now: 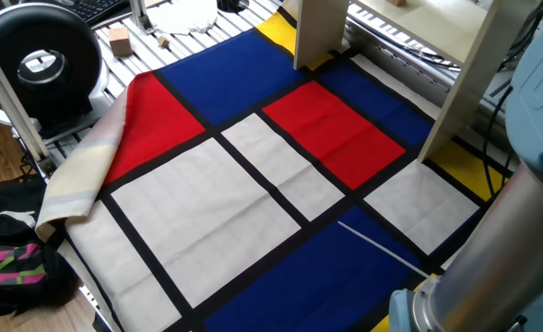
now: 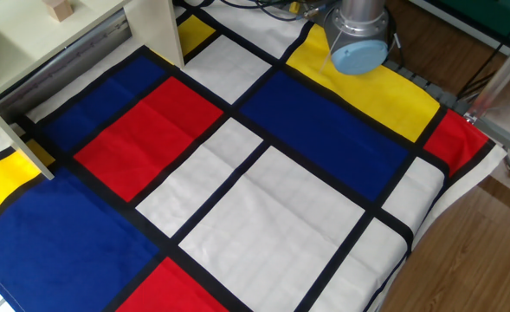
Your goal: Take the object down from the shelf
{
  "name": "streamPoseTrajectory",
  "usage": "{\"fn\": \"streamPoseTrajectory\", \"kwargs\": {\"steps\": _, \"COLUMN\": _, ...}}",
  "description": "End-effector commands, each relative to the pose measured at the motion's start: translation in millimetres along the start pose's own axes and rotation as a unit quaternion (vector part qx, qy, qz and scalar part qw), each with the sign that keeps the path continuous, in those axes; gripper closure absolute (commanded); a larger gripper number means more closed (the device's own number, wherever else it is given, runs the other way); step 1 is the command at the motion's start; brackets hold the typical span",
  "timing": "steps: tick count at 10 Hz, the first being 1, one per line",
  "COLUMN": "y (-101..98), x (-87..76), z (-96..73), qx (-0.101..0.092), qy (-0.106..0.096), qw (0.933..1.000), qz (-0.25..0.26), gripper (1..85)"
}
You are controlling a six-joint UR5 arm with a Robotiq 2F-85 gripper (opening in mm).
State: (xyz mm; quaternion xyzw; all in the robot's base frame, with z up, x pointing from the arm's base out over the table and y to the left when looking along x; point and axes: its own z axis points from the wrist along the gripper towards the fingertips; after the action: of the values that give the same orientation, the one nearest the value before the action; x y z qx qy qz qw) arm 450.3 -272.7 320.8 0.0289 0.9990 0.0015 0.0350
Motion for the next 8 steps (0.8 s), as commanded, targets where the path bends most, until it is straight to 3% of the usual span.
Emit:
{"fn": "streamPoseTrajectory", "kwargs": {"steps": 1, "y": 0.5, "x": -2.1, "z": 0.8, "qx": -0.001, "qy": -0.003, "qw": 1.0, "qz": 0.001, "gripper": 66.7}}
{"fn": "streamPoseTrajectory", "kwargs": {"steps": 5, "y": 0.0, "x": -1.3, "z": 0.8, "qx": 0.0, "qy": -0.001, "qw": 1.0, "qz": 0.001, "gripper": 68.0}}
{"fn": "streamPoseTrajectory", "kwargs": {"steps": 8, "y": -1.9, "x": -1.5, "z": 0.8, "qx": 0.004, "qy": -0.001, "qw": 0.9999, "qz": 0.012, "gripper": 78.3}}
